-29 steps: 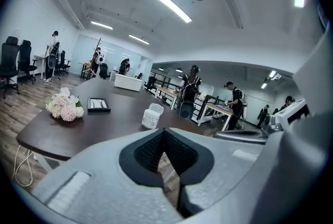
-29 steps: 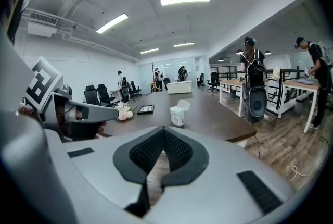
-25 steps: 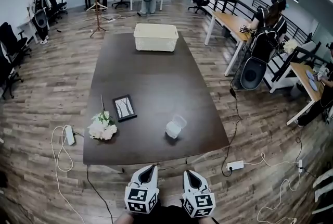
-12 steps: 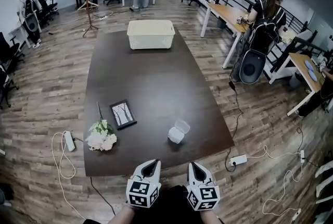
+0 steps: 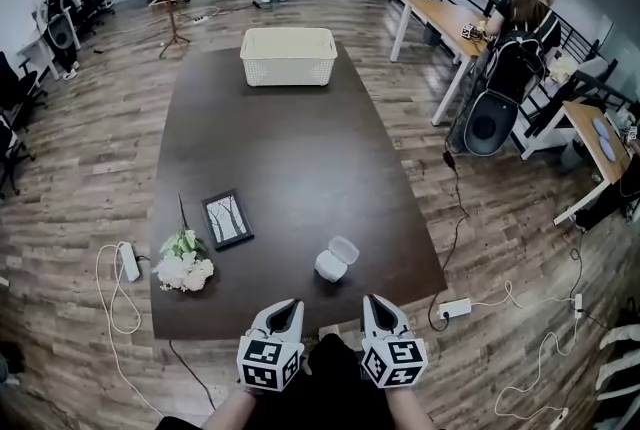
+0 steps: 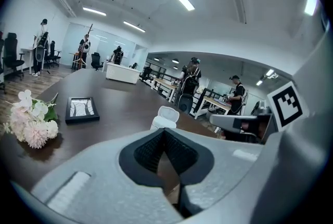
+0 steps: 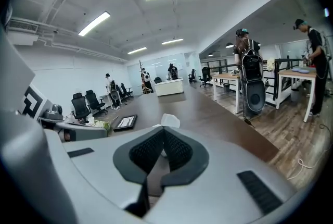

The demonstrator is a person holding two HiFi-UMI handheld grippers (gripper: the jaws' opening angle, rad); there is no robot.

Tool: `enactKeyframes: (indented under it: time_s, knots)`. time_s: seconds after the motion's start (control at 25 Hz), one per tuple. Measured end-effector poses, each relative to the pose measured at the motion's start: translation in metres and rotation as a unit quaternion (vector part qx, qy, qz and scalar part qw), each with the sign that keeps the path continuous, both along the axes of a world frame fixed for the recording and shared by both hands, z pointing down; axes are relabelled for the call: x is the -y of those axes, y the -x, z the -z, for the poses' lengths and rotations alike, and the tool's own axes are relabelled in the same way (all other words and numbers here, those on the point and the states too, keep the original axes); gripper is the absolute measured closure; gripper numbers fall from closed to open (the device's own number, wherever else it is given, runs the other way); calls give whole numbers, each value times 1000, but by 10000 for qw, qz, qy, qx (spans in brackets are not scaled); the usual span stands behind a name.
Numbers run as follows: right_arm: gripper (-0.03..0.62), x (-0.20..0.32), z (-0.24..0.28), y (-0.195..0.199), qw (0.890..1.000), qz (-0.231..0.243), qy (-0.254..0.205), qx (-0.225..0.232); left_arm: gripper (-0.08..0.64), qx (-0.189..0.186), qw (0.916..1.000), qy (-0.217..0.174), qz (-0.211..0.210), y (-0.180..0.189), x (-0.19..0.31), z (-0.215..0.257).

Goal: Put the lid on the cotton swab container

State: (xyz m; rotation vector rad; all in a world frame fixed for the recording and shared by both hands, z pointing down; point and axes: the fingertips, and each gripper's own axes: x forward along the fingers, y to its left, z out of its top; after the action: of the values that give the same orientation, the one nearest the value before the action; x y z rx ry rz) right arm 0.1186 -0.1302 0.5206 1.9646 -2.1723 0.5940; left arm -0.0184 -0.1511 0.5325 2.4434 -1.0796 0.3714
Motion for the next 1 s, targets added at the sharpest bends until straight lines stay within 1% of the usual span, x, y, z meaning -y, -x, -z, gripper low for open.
enactKeyframes:
  time_s: [0.2, 0.28, 0.4, 0.52, 0.56, 0.72, 1.0]
  knots:
    - [582, 23, -6, -8, 9996, 261, 95, 94, 552, 64, 9996, 105, 239, -8, 13, -7]
    - [539, 31, -9, -11, 9990, 388, 159, 155, 552, 104, 9993, 153, 331, -11, 17, -10]
    - [522, 44, -13, -14, 9979, 558, 230, 228, 552, 151, 9986, 209, 458, -14, 22, -13]
    - [472, 56, -18, -16, 9963, 737, 300, 324, 552, 202, 9978, 221, 583, -18, 28, -17]
    - [465, 60, -19, -18, 9958, 784, 319, 342, 552, 221, 9975, 225, 631, -19, 30, -18]
    - [462, 75, -26, -20, 9939, 967, 393, 371, 552, 295, 9957, 255, 838, -20, 39, -22]
    - [435, 101, -39, -21, 9879, 1331, 680, 424, 552, 343, 9927, 410, 1079, -22, 49, -29]
